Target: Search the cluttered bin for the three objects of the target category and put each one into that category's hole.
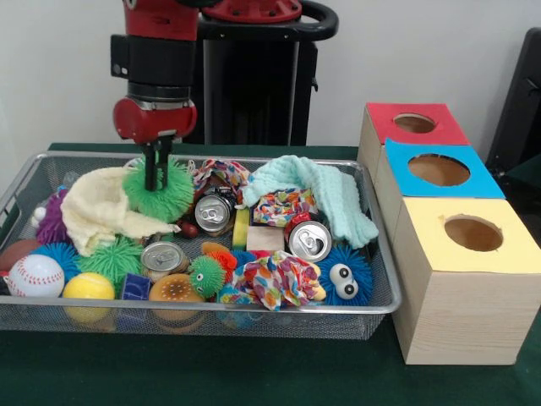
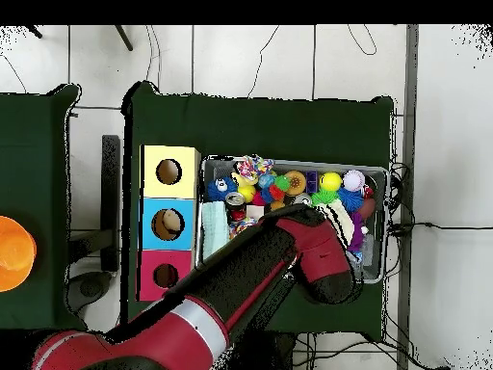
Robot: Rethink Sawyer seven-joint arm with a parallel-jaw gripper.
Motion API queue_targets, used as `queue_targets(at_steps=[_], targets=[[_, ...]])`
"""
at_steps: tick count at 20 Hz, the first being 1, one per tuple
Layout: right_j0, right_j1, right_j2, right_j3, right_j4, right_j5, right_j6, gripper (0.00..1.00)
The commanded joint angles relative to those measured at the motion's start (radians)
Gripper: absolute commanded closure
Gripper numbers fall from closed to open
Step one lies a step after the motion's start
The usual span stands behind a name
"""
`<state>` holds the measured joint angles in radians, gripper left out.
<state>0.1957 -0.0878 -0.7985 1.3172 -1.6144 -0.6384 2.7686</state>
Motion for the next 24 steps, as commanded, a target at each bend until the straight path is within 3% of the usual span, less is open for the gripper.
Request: queue_targets(at_steps=[1,14,15,24], targets=[[-0.001,0.051,0.001,-0.116,-0.056,-0.009,0.267,1.00],[-0.021,0.010,0.039,-0.096,-0.011,-0.007,0.209,1.00],[-0.022,0.008,0.042,-0.097,-0.010,-0.009,0.209,0.00],[-0.038,-0.016,0.071,-0.084,0.017,-0.018,0.208,0.00]])
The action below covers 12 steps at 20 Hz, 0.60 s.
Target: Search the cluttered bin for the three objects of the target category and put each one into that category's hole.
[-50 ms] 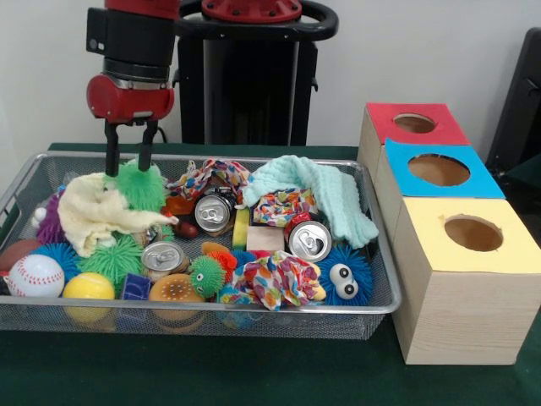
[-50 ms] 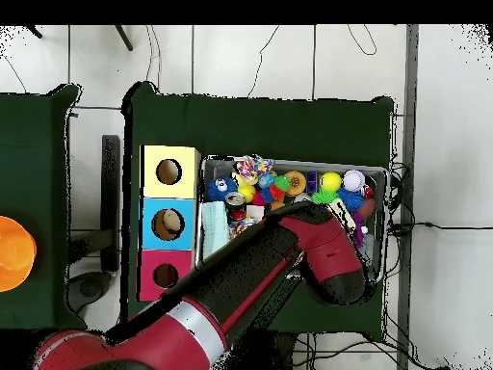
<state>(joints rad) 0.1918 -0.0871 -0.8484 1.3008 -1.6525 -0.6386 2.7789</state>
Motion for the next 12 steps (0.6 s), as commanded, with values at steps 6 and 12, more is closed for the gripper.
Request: queue_targets(at_steps=[6,12], targets=[[-0.023,-0.045,0.148,-0.056,0.093,-0.017,0.245,0.00],[-0.070,-0.125,0.234,-0.017,0.192,-0.046,0.201,0.00]])
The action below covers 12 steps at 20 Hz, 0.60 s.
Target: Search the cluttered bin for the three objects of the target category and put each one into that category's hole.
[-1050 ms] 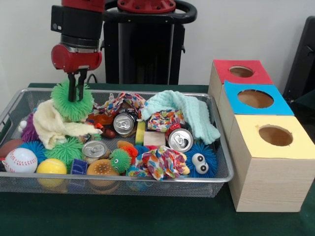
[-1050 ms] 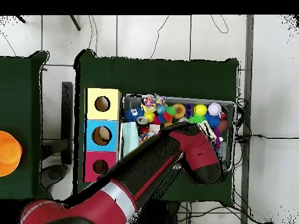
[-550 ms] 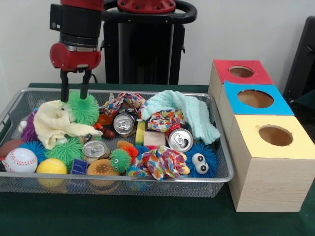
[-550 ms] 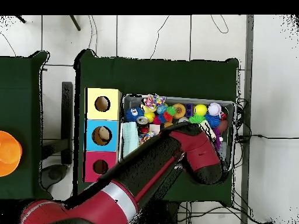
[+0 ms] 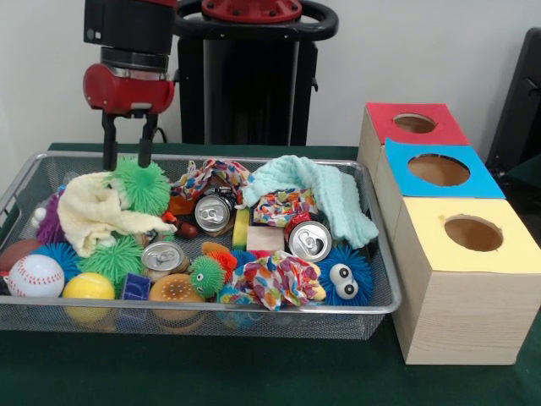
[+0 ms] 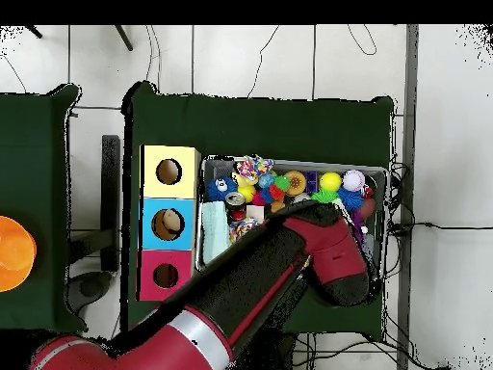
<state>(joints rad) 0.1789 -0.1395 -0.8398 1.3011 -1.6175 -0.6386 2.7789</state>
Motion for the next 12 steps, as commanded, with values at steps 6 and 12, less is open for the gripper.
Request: queue_targets(at_steps=[6,12], targets=[[-0.094,-0.116,0.277,0.011,0.205,-0.088,0.150,0.00],[-0.123,-0.146,0.327,0.035,0.242,-0.109,0.096,0.00]])
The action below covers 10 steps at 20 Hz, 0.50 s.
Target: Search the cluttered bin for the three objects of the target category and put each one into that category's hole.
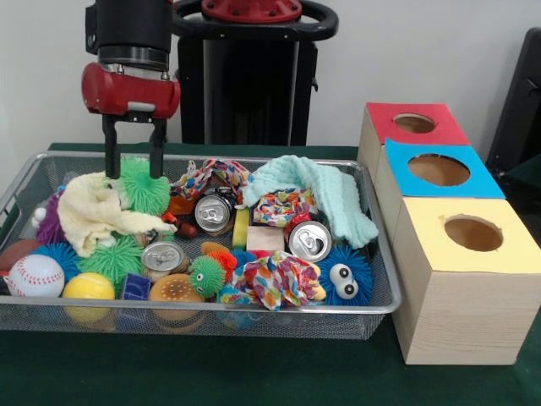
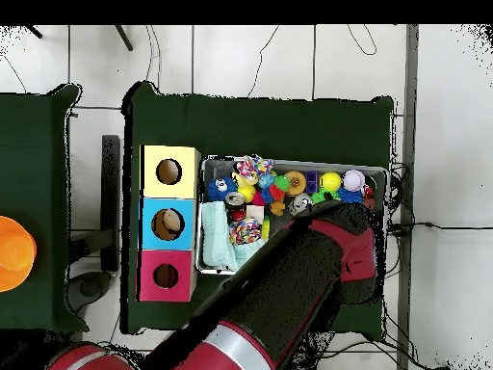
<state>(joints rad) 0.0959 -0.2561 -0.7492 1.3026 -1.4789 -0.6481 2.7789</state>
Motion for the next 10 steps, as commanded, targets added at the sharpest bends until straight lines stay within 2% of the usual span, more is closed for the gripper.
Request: queue_targets(at_steps=[1,10], targets=[[-0.047,-0.033,0.247,0.041,0.115,-0.102,0.078,0.00],[-0.058,-0.047,0.309,0.080,0.169,-0.086,0.038,0.00]])
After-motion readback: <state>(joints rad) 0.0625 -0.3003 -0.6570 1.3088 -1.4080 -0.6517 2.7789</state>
